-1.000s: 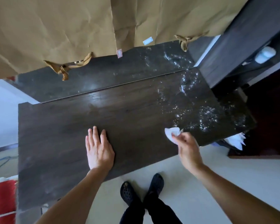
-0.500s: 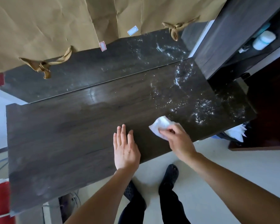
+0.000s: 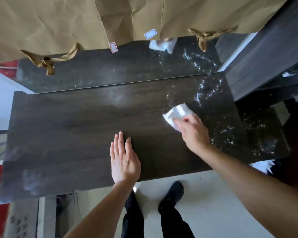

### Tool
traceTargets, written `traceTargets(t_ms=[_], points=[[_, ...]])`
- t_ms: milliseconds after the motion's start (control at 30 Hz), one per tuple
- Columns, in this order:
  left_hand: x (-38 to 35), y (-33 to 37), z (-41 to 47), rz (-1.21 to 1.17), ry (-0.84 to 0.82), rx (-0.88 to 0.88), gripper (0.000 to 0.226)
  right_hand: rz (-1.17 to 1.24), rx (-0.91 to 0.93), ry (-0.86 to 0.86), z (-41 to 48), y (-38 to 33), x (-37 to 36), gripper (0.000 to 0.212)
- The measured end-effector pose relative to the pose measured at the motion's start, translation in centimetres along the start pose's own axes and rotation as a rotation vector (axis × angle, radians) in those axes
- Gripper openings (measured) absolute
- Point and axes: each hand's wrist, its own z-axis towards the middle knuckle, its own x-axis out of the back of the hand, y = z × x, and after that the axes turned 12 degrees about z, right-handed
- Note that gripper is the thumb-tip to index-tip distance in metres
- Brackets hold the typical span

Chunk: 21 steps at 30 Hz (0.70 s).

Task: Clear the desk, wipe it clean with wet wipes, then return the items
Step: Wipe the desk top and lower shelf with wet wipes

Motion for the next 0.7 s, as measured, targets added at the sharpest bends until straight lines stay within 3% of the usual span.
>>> traceTargets(t_ms=[67,133,333,433,567,633,700], points=[[-0.1,0.1,0.0,0.014,0.0,0.011,0.048,0.01,-0.168,0.075,4.2,1.6,0.4,0.028],[-0.1,0.2,0.0,0.027,0.001,0.018,0.047,0.017,-0.179,0.066,4.9,0.5,-0.9,0.029],[0.0,0.3,0.2,0.047,0.0,0.01,0.047,0.202,0.285,-0.299,-3.1,-3.2,-2.2,0.018],[0.0,0.3,0.3,0.05,0.017,0.006,0.045,0.09,0.176,-0.095,4.0,0.4,-1.3,0.012],[-0.1,0.3,0.2,0.056,0.02,0.002,0.046,0.012,0.079,0.102,11.9,2.1,-2.1,0.026],[-0.1,0.2,0.1,0.054,0.012,0.002,0.046,0.067,0.089,0.058,10.3,0.3,-3.4,0.032],[-0.1,0.1,0.0,0.053,0.005,-0.003,0.045,0.215,0.161,-0.101,6.0,-1.1,-4.1,0.033]])
